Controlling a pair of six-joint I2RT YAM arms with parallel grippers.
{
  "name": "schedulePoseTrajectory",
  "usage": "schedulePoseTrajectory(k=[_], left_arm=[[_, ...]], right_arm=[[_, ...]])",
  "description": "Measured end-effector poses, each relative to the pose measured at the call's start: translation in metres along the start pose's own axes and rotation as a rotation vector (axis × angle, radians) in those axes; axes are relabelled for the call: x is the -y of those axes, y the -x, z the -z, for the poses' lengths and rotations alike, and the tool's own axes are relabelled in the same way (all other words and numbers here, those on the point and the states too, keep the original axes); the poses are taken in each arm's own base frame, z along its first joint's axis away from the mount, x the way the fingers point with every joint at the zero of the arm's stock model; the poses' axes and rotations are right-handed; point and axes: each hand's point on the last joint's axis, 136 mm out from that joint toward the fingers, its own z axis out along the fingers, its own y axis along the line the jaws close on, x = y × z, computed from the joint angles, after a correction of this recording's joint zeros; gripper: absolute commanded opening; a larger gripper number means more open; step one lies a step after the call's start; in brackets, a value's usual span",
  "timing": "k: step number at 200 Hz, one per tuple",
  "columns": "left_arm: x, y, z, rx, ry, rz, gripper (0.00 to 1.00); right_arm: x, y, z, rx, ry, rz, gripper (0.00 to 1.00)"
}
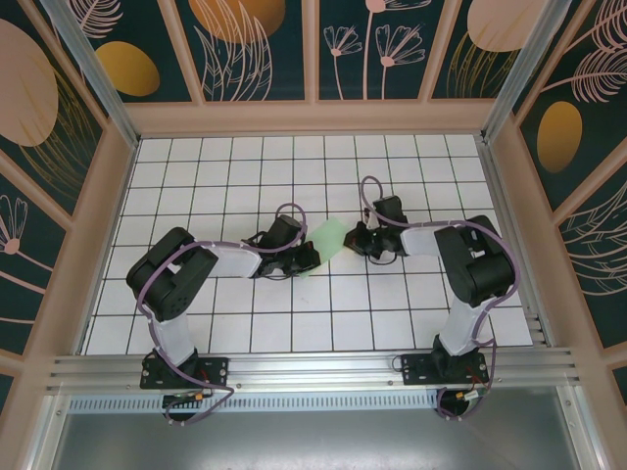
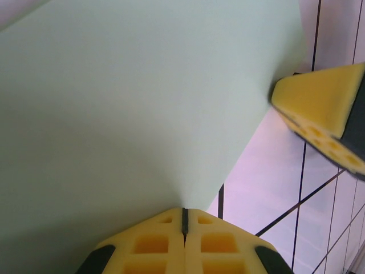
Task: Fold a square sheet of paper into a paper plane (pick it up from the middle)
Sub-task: Fold the square sheet of paper in half at the center of the table.
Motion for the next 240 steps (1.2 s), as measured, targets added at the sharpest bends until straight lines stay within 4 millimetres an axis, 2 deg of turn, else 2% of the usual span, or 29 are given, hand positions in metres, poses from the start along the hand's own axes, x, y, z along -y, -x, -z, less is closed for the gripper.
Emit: schedulePoseTrajectory(k=[50,70,95,128,178,216,240], left_arm=[[0.000,0.000,0.000,0.000,0.000,0.000,0.00],[0.000,0.000,0.000,-0.001,0.001,0.001,0.00],[0.000,0.000,0.001,-0.001,0.002,0.001,0.00],[0.000,0.000,0.001,-0.001,0.002,0.001,0.00],[0.001,0.000,0.001,-0.001,0.000,-0.020,0.00],[0.004,0.001,0.002,-0.016,0.014,-0.083,0.00],[0.017,0.008,0.003,-0.015,0.002,-0.147,0.00]], right_arm=[[0.015,0.033,0.011,0.100,-0.069,-0.017,0.00],[0.011,0.039,0.019,0.135,-0.072,-0.001,0.00],[-0.013,0.025,0.024,0.132,-0.016,0.060,0.00],[-0.035,-0.007,0.008,0.043,0.039,0.116,0.00],[-0.019,-0.024,-0.012,-0.033,0.016,0.088,0.00],[-0.017,-0.022,-0.012,-0.044,0.003,0.087,0.00],[-0.017,-0.022,-0.012,-0.050,-0.001,0.096,0.00]])
